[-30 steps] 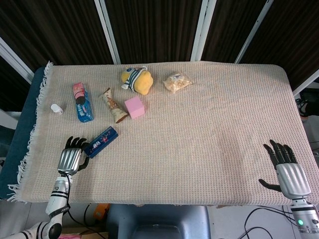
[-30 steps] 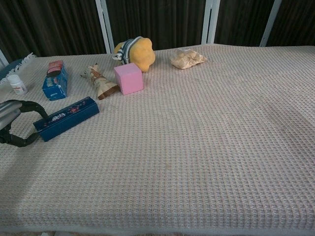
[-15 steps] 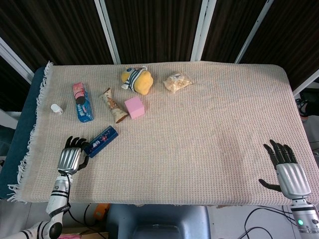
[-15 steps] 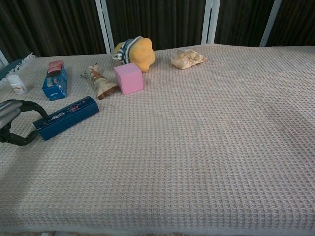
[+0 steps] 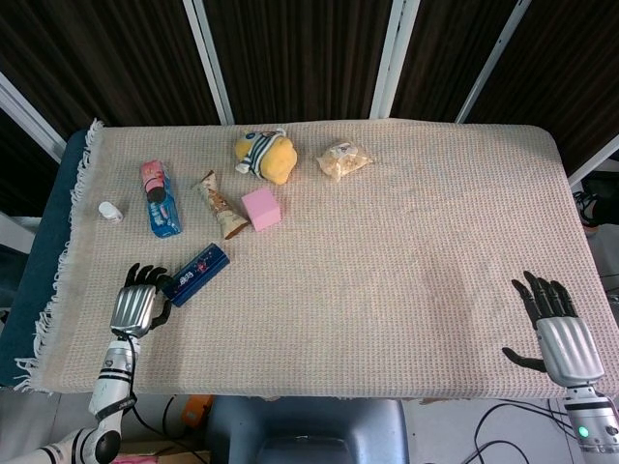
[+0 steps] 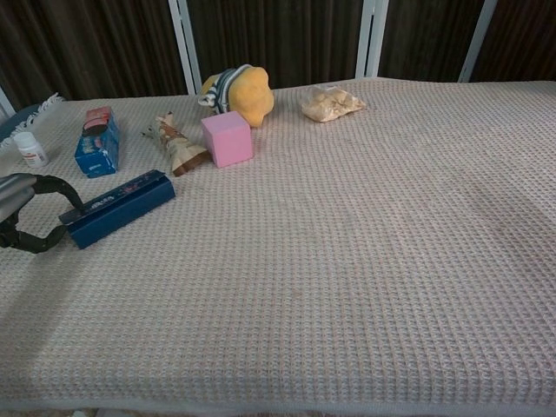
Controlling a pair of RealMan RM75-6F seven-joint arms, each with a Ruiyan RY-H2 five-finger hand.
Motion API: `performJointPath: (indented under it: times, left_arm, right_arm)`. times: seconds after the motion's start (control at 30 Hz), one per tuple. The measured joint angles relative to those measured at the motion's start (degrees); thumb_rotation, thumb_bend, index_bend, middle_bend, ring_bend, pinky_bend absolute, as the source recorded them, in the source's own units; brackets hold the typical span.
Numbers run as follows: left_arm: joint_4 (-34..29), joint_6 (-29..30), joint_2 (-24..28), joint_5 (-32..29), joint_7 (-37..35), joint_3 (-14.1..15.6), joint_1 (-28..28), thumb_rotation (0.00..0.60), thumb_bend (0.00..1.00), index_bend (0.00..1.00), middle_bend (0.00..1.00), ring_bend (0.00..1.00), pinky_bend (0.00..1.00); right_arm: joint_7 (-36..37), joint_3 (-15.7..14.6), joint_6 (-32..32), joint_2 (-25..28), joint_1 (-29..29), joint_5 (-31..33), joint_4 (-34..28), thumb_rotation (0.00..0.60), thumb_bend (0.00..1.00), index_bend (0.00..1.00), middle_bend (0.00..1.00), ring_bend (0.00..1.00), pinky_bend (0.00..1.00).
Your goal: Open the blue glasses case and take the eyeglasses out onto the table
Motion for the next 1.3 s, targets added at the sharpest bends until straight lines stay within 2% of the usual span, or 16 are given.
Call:
performJointPath:
  times: [0.23, 0.53, 0.63, 0.83, 1.03, 1.17, 1.3]
  left_arm:
    - [0.97, -0.53, -0.51, -1.18, -1.38, -1.47, -0.68, 0.600, 0.46, 0.47, 0.21, 0.12, 0.06]
    - [5.03, -2.71, -1.69, -5.67, -3.54, -5.56, -2.62, 0.600, 0.45, 0.44, 0.22, 0.14, 0.08]
    - [7.66, -4.50, -2.22, -8.17, -3.52, -6.78, -3.47, 0.600, 0.44, 0.41, 0.22, 0.14, 0.08]
    - [11.05, -7.31, -2.63, -11.53, -4.14, -8.34, -4.49, 0.600, 0.43, 0.23, 0.21, 0.14, 0.08]
    - [4.31, -6.25, 0.24, -8.19, -8.43, -7.40, -3.23, 0.600, 0.41, 0.23, 0.19, 0.13, 0.09]
    - [-4.10, -4.63, 3.32, -3.68, -11.14, -5.69, -2.02, 0.600, 0.40, 0.25, 0.18, 0.12, 0.09]
    - [-9.82, -4.04, 5.43, -0.33, -11.83, -3.18, -1.50, 0.600, 0.39, 0.27, 0.15, 0.09, 0.09]
  right_arm:
    - [0.04, 0.03, 0.00, 0.05, -0.01, 0.06, -0.07, 0.600, 0.20, 0.00, 0.00, 0.00, 0.00]
    - [0.08, 0.21, -0.12, 0.07, 0.04, 0.42, -0.03, 0.600, 0.20, 0.00, 0.00, 0.00, 0.00]
    - [0.19, 0.21, -0.08, 0.13, 0.01, 0.43, -0.07, 0.600, 0.20, 0.00, 0.00, 0.00, 0.00]
    - [0.10, 0.24, -0.12, 0.12, 0.00, 0.53, -0.05, 0.600, 0.20, 0.00, 0.00, 0.00, 0.00]
    - [0.02, 0.18, -0.16, 0.06, 0.01, 0.47, -0.20, 0.600, 0.20, 0.00, 0.00, 0.00, 0.00]
    - [0.25, 0.01, -0.13, 0.08, 0.01, 0.10, -0.23, 0.600, 0.20, 0.00, 0.00, 0.00, 0.00]
    - [0.97, -0.10, -0.06, 0.29, 0.00, -0.24, -0.36, 0.600, 0.20, 0.00, 0.00, 0.00, 0.00]
